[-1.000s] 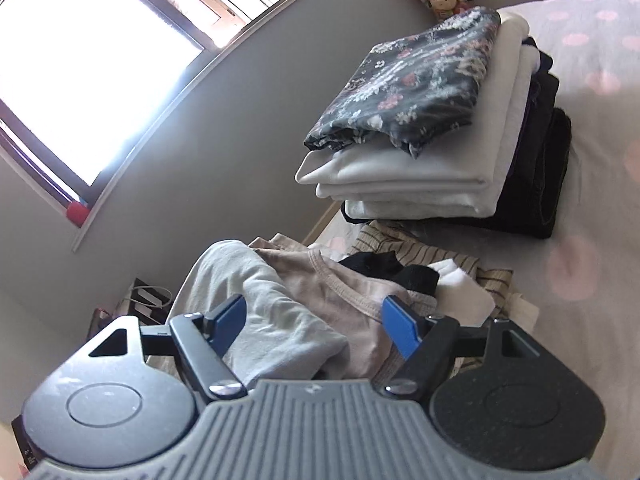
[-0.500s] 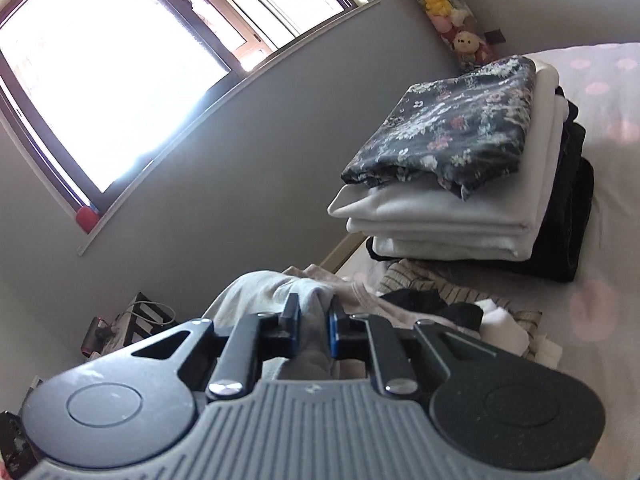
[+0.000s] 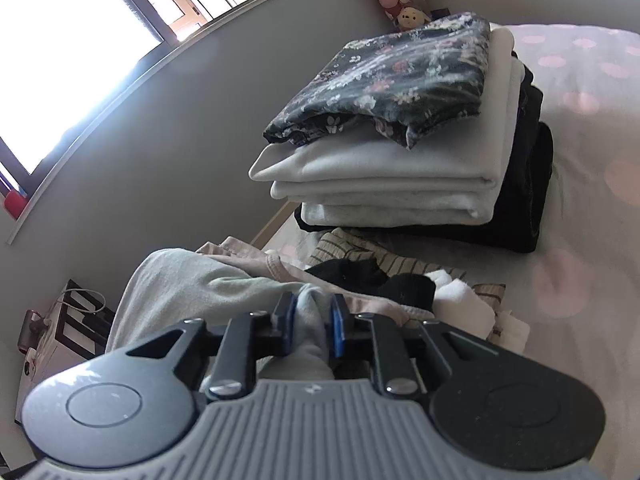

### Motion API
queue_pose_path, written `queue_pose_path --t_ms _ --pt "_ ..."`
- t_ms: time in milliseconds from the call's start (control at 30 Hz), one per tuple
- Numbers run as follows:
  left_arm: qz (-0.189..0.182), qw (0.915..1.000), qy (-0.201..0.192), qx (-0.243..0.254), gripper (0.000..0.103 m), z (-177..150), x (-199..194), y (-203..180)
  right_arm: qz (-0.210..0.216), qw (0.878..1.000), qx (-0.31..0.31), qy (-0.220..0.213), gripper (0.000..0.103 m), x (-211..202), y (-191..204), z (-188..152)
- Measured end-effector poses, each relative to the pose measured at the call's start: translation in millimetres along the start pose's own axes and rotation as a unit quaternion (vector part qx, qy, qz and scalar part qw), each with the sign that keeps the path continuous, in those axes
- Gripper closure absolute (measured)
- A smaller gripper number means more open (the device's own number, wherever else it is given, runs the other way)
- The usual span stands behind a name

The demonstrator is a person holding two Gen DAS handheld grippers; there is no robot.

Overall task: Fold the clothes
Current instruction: 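Lower the sweatshirt onto the clothes stack and open both tools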

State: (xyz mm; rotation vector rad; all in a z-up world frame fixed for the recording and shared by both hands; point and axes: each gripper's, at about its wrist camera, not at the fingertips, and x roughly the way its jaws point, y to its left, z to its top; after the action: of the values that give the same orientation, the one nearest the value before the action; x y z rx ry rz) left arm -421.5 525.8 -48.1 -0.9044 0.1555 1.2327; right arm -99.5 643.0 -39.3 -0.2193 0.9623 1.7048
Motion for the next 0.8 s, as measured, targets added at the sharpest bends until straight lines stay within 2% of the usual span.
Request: queue_pose_path --t_ms 133,267,500,567,633,733,800 --pt "0.006 0.9982 -0.022 0.055 0.075 16 -27 -13 -0.006 0.999 -0.032 -0.035 0.071 -35 8 9" --pt "-0.006 0.9924 -0.028 0.120 0.075 41 -32 -37 0.000 0.996 -0.081 -0.041 0.071 -62 31 0" --pt "-0.061 0.9742 0.034 0.214 0.075 78 20 -84 -0.021 0.982 -0.186 -0.008 0.070 -62 69 -25" --pt "-0.063 0.9672 0.032 0.244 0.075 85 36 -92 -0.027 0.976 -0.216 0.003 0.068 -61 80 -33" --pt "-0.066 0.9612 0.050 0.263 0.085 89 56 -94 -0.037 0.971 -0.235 0.014 0.062 -54 85 -36" --pt "-0.064 0.9490 0.078 0.299 0.092 85 84 -91 -0.055 0.966 -0.250 0.033 0.059 -37 83 -41" --pt "-0.058 0.9434 0.095 0.312 0.094 82 101 -87 -0.050 0.968 -0.243 0.039 0.058 -27 76 -43"
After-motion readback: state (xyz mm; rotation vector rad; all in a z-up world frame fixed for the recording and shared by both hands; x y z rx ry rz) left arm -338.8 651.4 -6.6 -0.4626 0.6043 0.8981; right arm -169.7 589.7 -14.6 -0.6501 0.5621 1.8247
